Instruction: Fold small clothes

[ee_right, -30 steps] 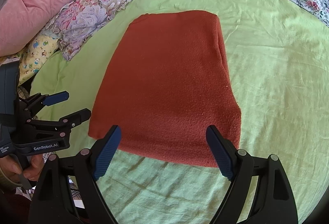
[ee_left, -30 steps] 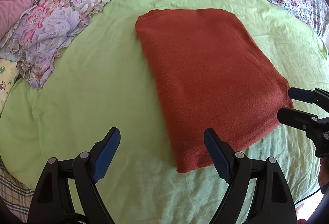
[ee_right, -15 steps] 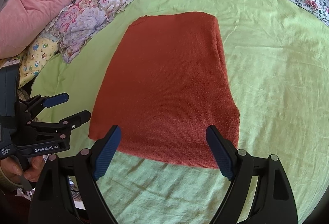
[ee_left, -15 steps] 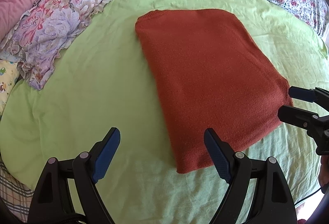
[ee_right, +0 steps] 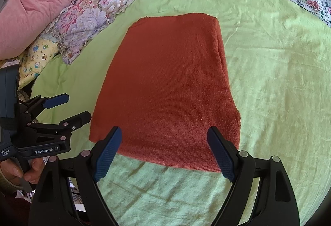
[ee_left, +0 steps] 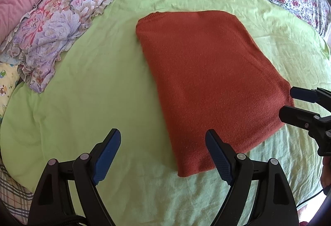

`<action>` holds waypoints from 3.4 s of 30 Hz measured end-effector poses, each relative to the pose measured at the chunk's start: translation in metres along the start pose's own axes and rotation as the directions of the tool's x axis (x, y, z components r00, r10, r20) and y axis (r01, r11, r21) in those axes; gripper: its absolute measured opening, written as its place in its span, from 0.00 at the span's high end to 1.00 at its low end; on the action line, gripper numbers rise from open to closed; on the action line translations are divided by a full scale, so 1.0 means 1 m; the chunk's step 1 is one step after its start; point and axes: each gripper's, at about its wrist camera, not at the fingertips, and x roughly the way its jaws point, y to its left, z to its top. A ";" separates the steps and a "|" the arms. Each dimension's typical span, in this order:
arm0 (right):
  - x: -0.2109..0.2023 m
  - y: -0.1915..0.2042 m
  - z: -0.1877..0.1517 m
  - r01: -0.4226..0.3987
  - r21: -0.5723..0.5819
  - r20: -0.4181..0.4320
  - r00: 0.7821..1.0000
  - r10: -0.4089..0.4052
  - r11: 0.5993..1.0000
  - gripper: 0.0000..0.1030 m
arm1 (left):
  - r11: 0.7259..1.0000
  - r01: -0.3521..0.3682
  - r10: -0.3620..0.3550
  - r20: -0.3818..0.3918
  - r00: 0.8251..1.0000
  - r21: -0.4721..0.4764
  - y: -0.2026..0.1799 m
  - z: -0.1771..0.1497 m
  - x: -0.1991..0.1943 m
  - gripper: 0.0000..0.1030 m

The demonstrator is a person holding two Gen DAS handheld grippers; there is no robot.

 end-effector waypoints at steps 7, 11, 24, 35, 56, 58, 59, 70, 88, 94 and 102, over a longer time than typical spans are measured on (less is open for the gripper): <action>0.000 0.001 -0.001 0.002 0.002 0.000 1.000 -0.002 1.000 0.18 | 1.000 -0.009 0.009 0.004 1.000 0.005 -0.002 0.001 -0.001 0.18; -0.001 0.000 0.002 0.001 0.006 0.009 1.000 -0.001 1.000 0.18 | 1.000 -0.016 0.016 0.009 1.000 0.009 -0.002 0.003 -0.001 0.18; -0.003 0.001 0.005 0.004 0.004 0.015 1.000 -0.004 1.000 0.18 | 0.999 -0.024 0.024 0.006 1.000 0.026 -0.005 0.004 -0.001 0.18; -0.003 0.000 0.006 0.003 0.002 0.018 1.000 -0.003 1.000 0.18 | 1.000 -0.021 0.021 0.005 1.000 0.022 -0.003 0.005 0.000 0.18; -0.003 -0.006 0.018 0.000 0.026 0.035 0.999 -0.001 1.000 0.18 | 1.000 -0.015 0.015 -0.017 1.000 0.004 -0.007 0.025 0.008 0.18; -0.003 -0.006 0.018 0.001 0.026 0.034 0.999 -0.002 1.000 0.18 | 1.000 -0.017 0.017 -0.022 1.000 0.000 -0.008 0.025 0.009 0.18; -0.003 -0.007 0.018 0.001 0.025 0.034 0.999 -0.002 1.000 0.18 | 1.000 -0.018 0.018 -0.023 1.000 -0.001 -0.008 0.026 0.010 0.18; -0.002 -0.008 0.018 0.000 0.031 0.034 0.999 -0.001 1.000 0.18 | 1.000 -0.027 0.027 -0.015 1.000 0.001 -0.012 0.032 0.008 0.18; -0.003 -0.007 0.021 0.001 0.030 0.038 0.999 -0.002 1.000 0.18 | 0.999 -0.040 0.040 0.000 0.999 0.000 -0.016 0.037 0.007 0.18; -0.002 -0.007 0.023 0.008 0.034 0.038 0.999 -0.010 0.999 0.18 | 0.999 -0.033 0.032 -0.009 0.999 -0.025 -0.011 0.038 0.008 0.18; 0.000 -0.008 0.025 0.010 0.036 0.042 0.999 -0.012 0.999 0.16 | 0.998 -0.024 0.024 -0.004 1.000 -0.052 0.000 0.037 0.006 0.18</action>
